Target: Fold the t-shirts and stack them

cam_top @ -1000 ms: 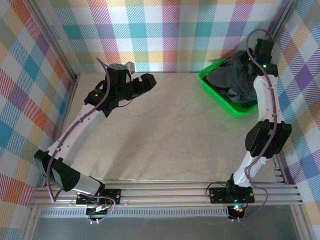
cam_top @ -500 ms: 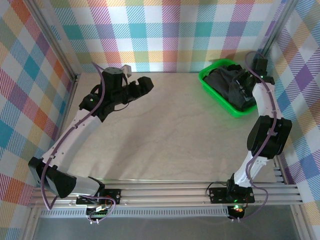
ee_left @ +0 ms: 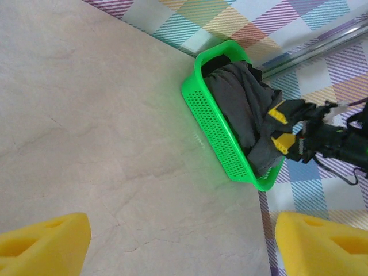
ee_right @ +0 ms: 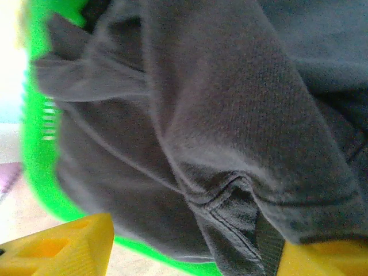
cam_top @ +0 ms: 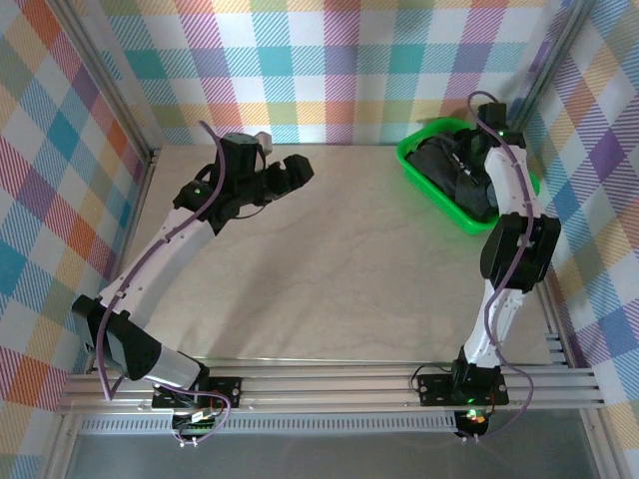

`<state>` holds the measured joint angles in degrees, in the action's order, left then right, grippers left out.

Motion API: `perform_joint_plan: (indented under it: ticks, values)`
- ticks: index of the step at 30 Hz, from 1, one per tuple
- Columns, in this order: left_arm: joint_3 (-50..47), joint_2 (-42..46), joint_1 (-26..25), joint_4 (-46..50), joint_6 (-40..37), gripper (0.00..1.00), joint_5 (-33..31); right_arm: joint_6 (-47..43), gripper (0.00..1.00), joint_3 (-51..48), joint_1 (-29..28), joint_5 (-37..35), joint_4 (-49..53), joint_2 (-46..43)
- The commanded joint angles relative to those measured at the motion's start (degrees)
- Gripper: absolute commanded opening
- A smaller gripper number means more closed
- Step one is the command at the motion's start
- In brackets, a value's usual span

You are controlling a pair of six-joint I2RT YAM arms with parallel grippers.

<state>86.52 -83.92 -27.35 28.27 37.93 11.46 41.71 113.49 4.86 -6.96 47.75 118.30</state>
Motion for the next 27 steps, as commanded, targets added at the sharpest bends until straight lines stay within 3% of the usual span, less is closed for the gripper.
perform_joint_plan:
  ticks: [1, 3, 4, 11, 21, 27]
  values:
    - [1.5, 1.7, -0.7, 0.4, -1.3, 0.84, -0.1, -1.5, 0.67, 3.7, -1.4, -6.2, 7.7, 1.2]
    - [1.2, 1.8, -0.7, 0.3, -1.3, 0.84, -0.1, -3.4, 0.65, 4.1, -2.4, -8.5, 7.6, 2.1]
    - [1.2, 1.6, -0.7, 0.3, -1.2, 0.84, 0.0, -3.9, 0.59, 4.0, -2.6, -9.4, 7.4, 2.5]
    - [3.2, 0.6, -0.8, 0.8, -1.4, 0.83, 0.6, -4.8, 0.00, 3.4, -2.9, -11.3, 5.5, 1.8]
    - [3.3, 1.4, -0.7, 2.1, -1.8, 0.82, 0.3, -7.9, 0.00, -2.0, -6.3, -9.4, -17.9, -15.7]
    - [3.2, 2.0, -0.8, 2.7, -1.8, 0.81, -0.1, -3.9, 0.00, -5.4, -6.9, -2.2, -41.3, -24.4]
